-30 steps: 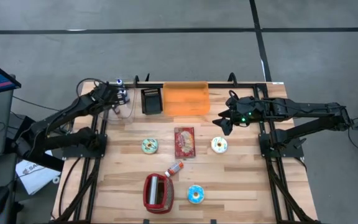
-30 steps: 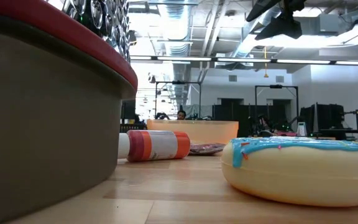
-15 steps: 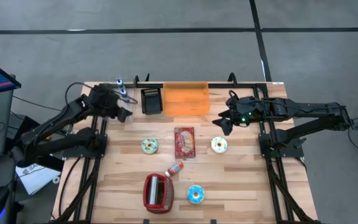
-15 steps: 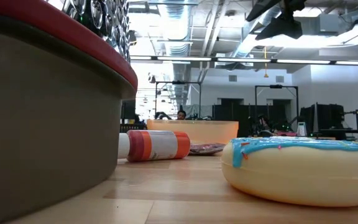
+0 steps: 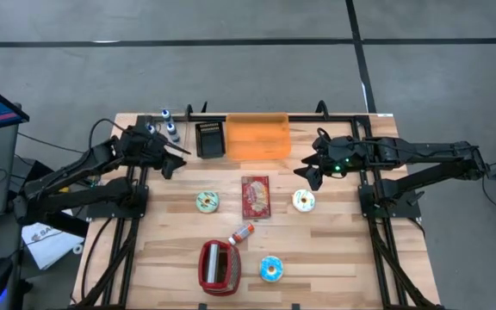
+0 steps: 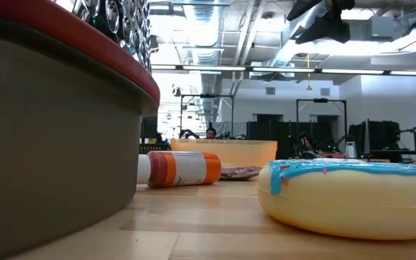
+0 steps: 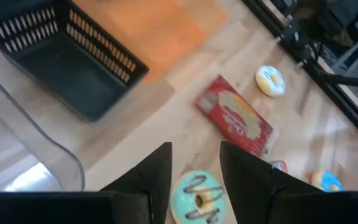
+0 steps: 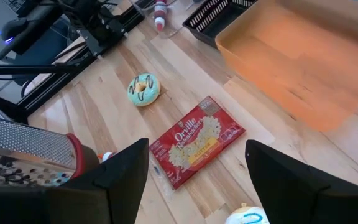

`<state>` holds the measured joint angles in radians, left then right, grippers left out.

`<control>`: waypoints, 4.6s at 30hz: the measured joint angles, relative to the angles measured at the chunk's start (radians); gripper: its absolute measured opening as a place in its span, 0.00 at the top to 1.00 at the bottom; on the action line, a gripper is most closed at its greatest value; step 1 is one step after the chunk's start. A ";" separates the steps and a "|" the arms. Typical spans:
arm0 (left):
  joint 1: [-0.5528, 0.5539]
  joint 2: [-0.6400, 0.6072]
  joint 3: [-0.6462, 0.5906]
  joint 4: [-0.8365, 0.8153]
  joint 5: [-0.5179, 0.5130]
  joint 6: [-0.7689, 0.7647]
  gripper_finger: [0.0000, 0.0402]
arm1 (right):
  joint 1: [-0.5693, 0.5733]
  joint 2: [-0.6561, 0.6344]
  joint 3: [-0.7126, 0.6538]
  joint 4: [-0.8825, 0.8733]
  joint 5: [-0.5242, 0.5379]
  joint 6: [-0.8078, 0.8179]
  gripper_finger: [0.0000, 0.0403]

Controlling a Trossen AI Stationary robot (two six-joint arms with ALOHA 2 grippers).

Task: Pick & Place Food Item
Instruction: Put the orange food coloring bottle into the transparent bin

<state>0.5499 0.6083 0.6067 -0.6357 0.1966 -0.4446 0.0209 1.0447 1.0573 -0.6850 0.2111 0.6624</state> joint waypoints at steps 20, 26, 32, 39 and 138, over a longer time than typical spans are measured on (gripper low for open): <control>-0.227 0.009 0.000 0.086 0.037 0.007 0.69 | 0.032 0.022 0.000 0.004 -0.047 -0.077 0.36; -0.358 0.066 0.000 0.100 0.017 -0.014 0.70 | 0.063 0.125 0.000 0.143 -0.203 -0.274 0.36; -0.455 0.134 0.000 0.178 -0.059 -0.039 0.70 | 0.053 0.318 0.001 0.223 -0.336 -0.442 0.36; -0.512 0.158 0.000 0.208 -0.111 -0.041 0.70 | 0.037 0.595 0.000 0.394 -0.505 -0.569 0.36; -0.565 0.403 0.000 1.018 -0.417 0.367 0.32 | -0.072 0.450 0.299 0.243 -0.078 -0.945 0.71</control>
<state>-0.0152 1.0116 0.6071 0.3821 -0.2207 -0.0780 -0.0510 1.4950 1.3567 -0.4425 0.1332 -0.2823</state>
